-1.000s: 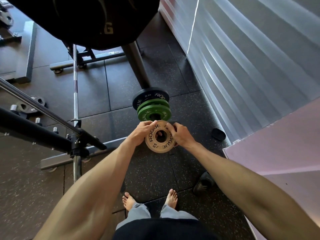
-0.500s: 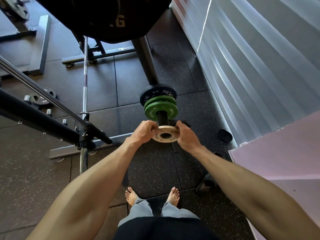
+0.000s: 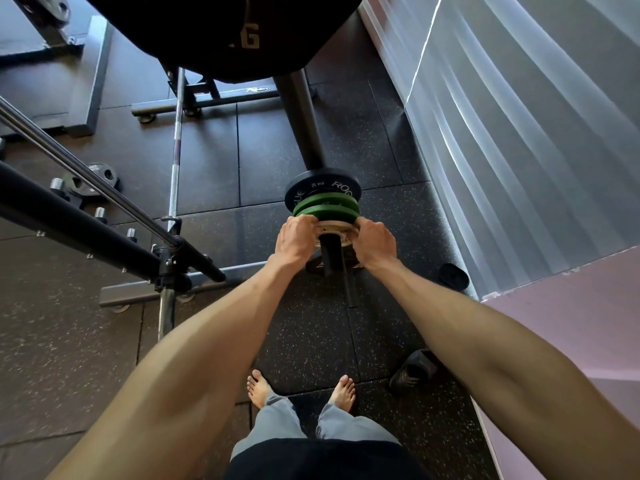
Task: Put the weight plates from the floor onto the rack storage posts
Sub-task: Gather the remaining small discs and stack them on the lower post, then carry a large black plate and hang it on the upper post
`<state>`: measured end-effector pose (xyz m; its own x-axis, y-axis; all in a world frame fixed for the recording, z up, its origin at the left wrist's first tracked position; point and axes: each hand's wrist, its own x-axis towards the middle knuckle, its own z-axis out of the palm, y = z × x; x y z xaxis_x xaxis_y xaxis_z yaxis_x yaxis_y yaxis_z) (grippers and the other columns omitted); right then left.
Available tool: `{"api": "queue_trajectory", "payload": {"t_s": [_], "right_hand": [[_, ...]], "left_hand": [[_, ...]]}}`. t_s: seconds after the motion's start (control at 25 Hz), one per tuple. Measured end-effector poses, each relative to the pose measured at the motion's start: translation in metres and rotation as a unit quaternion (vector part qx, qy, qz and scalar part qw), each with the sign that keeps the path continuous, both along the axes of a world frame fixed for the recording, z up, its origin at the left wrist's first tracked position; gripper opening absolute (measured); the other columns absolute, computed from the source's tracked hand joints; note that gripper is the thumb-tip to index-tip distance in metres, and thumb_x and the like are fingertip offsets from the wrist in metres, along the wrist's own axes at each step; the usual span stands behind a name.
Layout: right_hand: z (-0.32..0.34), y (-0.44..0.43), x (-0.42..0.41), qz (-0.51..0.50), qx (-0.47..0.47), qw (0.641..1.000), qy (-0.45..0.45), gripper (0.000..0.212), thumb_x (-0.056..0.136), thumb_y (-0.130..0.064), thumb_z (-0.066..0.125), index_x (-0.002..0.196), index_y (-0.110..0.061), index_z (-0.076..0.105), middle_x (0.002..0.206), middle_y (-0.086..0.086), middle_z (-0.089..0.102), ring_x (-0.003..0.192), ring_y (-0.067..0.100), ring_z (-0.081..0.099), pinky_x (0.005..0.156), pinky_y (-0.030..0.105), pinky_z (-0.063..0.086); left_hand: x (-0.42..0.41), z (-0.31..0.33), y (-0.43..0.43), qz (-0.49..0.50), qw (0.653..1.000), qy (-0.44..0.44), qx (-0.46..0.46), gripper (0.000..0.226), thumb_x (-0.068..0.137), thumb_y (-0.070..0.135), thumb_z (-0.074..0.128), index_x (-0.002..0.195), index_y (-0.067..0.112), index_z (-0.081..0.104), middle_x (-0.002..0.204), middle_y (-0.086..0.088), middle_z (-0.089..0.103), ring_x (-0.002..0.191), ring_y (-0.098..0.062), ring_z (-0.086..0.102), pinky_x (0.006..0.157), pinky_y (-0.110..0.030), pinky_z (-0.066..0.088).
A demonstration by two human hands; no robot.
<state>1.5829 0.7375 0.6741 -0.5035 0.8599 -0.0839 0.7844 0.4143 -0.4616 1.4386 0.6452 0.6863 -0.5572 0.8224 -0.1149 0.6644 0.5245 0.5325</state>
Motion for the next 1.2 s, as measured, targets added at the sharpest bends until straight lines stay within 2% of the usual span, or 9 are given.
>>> {"api": "queue_trajectory", "payload": {"t_s": [0.12, 0.24, 0.32, 0.36, 0.52, 0.68, 0.84, 1.04, 1.2], "right_hand": [[0.003, 0.002, -0.002, 0.0, -0.013, 1.0, 0.004, 0.017, 0.101, -0.026, 0.051, 0.11, -0.017, 0.061, 0.095, 0.007, 0.071, 0.088, 0.028, 0.068, 0.07, 0.034, 0.047], [-0.013, -0.014, 0.007, -0.043, -0.075, 0.996, 0.009, 0.032, 0.1, -0.033, 0.047, 0.124, -0.012, 0.047, 0.105, 0.013, 0.069, 0.095, 0.033, 0.066, 0.072, 0.039, 0.048], [-0.032, -0.029, 0.016, -0.056, -0.125, 0.989, -0.057, 0.044, 0.098, -0.037, 0.047, 0.133, -0.01, 0.042, 0.117, 0.016, 0.066, 0.106, 0.037, 0.064, 0.083, 0.045, 0.052], [-0.042, -0.036, 0.02, -0.04, -0.145, 0.984, -0.1, 0.044, 0.098, -0.037, 0.046, 0.132, -0.01, 0.044, 0.121, 0.016, 0.064, 0.109, 0.037, 0.063, 0.087, 0.046, 0.052], [-0.061, -0.079, 0.01, 0.065, -0.223, 0.953, -0.193, 0.034, 0.094, -0.036, 0.049, 0.116, -0.012, 0.058, 0.115, 0.014, 0.066, 0.104, 0.033, 0.065, 0.089, 0.043, 0.055], [-0.063, -0.149, -0.033, 0.193, -0.23, 0.926, -0.229, 0.033, 0.096, -0.037, 0.051, 0.115, -0.011, 0.059, 0.119, 0.014, 0.066, 0.108, 0.033, 0.063, 0.089, 0.037, 0.049], [-0.065, -0.247, -0.098, 0.318, -0.216, 0.889, -0.248, 0.03, 0.096, -0.037, 0.051, 0.111, -0.012, 0.06, 0.116, 0.014, 0.067, 0.105, 0.032, 0.064, 0.089, 0.041, 0.053], [-0.053, -0.384, -0.188, 0.441, -0.186, 0.844, -0.241, 0.029, 0.097, -0.032, 0.052, 0.113, -0.01, 0.063, 0.113, 0.012, 0.07, 0.105, 0.032, 0.066, 0.085, 0.038, 0.053], [-0.04, -0.494, -0.26, 0.528, -0.152, 0.798, -0.248, 0.034, 0.098, -0.029, 0.05, 0.117, -0.005, 0.063, 0.119, 0.017, 0.068, 0.113, 0.036, 0.063, 0.092, 0.039, 0.049]], "left_hand": [[-0.003, 0.003, 0.0, -0.005, 1.0, -0.001, -0.002, 0.025, 0.095, 0.02, 0.056, 0.115, 0.02, 0.069, 0.105, -0.014, 0.072, 0.094, -0.036, 0.068, 0.083, -0.047, 0.056], [0.005, -0.005, -0.022, -0.014, 1.0, 0.021, -0.018, 0.036, 0.093, 0.024, 0.059, 0.129, 0.023, 0.051, 0.103, -0.015, 0.072, 0.089, -0.035, 0.069, 0.078, -0.046, 0.057], [0.009, -0.015, -0.045, 0.019, 1.0, -0.002, -0.022, 0.041, 0.093, 0.023, 0.059, 0.129, 0.02, 0.04, 0.095, -0.016, 0.072, 0.081, -0.035, 0.07, 0.075, -0.047, 0.057], [0.009, -0.019, -0.056, 0.034, 0.999, -0.018, -0.034, 0.037, 0.093, 0.023, 0.058, 0.125, 0.018, 0.042, 0.092, -0.016, 0.071, 0.079, -0.035, 0.07, 0.075, -0.046, 0.057], [-0.006, -0.039, -0.126, 0.048, 0.981, -0.082, -0.171, 0.019, 0.091, 0.029, 0.055, 0.103, 0.016, 0.063, 0.099, -0.011, 0.072, 0.084, -0.031, 0.069, 0.079, -0.04, 0.056], [-0.025, -0.062, -0.218, 0.089, 0.951, -0.171, -0.241, 0.02, 0.091, 0.034, 0.058, 0.102, 0.019, 0.065, 0.101, -0.008, 0.071, 0.09, -0.027, 0.068, 0.083, -0.037, 0.055], [-0.052, -0.071, -0.325, 0.177, 0.932, -0.208, -0.24, 0.023, 0.09, 0.036, 0.058, 0.103, 0.02, 0.066, 0.107, -0.006, 0.071, 0.097, -0.026, 0.068, 0.088, -0.039, 0.055], [-0.095, -0.083, -0.458, 0.282, 0.903, -0.232, -0.225, 0.024, 0.094, 0.033, 0.059, 0.108, 0.014, 0.066, 0.107, -0.011, 0.071, 0.098, -0.029, 0.067, 0.085, -0.037, 0.052], [-0.132, -0.084, -0.569, 0.358, 0.877, -0.27, -0.171, 0.021, 0.095, 0.027, 0.058, 0.102, 0.008, 0.065, 0.103, -0.02, 0.071, 0.095, -0.036, 0.069, 0.078, -0.038, 0.054]]}}
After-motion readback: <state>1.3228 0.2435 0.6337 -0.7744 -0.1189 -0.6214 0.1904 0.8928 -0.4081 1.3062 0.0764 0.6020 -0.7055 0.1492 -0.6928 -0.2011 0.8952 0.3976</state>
